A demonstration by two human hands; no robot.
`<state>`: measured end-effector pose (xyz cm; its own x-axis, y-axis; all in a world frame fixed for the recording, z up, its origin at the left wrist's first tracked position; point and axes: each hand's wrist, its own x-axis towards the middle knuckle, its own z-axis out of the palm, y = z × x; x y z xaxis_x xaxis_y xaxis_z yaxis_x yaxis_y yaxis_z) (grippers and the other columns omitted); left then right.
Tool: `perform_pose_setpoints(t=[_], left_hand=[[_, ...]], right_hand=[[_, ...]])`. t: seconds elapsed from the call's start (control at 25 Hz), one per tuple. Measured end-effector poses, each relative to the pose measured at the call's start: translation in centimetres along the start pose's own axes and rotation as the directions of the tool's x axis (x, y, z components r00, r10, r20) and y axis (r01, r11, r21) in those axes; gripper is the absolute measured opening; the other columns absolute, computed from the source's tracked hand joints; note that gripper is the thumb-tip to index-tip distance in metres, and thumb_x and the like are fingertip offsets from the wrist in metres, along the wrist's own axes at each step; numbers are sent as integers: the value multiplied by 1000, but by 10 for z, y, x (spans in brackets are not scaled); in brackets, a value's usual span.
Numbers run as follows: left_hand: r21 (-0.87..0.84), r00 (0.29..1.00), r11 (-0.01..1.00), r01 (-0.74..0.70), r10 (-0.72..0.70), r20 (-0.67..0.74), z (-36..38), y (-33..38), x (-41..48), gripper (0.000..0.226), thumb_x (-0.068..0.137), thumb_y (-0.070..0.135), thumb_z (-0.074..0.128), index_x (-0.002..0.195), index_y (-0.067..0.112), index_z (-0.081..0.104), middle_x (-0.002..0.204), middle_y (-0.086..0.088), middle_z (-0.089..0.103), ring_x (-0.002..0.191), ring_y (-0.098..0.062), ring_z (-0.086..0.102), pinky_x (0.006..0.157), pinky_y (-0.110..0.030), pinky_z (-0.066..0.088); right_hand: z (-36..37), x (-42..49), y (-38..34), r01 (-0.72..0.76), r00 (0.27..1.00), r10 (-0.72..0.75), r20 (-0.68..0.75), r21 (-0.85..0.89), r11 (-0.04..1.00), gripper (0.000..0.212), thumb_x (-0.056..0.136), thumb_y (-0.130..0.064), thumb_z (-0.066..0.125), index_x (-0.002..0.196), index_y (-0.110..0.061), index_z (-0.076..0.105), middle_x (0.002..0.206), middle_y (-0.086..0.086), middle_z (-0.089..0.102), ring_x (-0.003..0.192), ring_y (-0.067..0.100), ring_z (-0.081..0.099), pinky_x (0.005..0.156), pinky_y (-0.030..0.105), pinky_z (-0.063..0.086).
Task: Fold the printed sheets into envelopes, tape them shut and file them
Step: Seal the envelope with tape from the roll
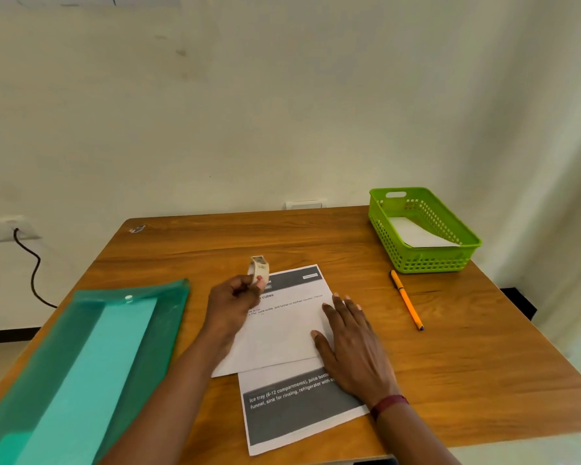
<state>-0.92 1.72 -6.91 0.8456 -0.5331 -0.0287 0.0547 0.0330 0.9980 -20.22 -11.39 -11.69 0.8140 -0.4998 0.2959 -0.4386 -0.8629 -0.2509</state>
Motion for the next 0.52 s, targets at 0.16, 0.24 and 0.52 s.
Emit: perform_pose_setpoints(t=[0.16, 0.24, 0.52], left_hand=[[75, 998, 995, -61, 61, -3, 3, -22, -38, 6, 81, 15, 77, 86, 19, 76, 93, 4, 76, 88, -9, 68, 70, -22, 53], [207, 992, 970, -126, 118, 51, 6, -31, -49, 14, 81, 15, 78, 94, 14, 75, 106, 4, 72, 99, -11, 66, 78, -26, 55], [291, 971, 933, -210, 165, 173, 5, -33, -57, 17, 87, 17, 72, 103, 14, 68, 117, 3, 66, 107, -14, 61, 77, -20, 53]], right_hand=[[-4, -3, -4, 45, 985, -51, -168, -37, 998, 48, 100, -47, 37, 135, -18, 52, 148, 9, 47, 139, 25, 39, 112, 37, 31], [-7, -4, -4, 90, 968, -93, -233, -27, 996, 41, 100, -42, 40, 128, -18, 57, 140, 7, 55, 133, 23, 47, 104, 36, 45], [-15, 3, -10, 132, 947, -81, -310, 149, 980, 29, 101, -34, 46, 116, -20, 67, 114, -4, 69, 106, 13, 62, 79, 27, 54]])
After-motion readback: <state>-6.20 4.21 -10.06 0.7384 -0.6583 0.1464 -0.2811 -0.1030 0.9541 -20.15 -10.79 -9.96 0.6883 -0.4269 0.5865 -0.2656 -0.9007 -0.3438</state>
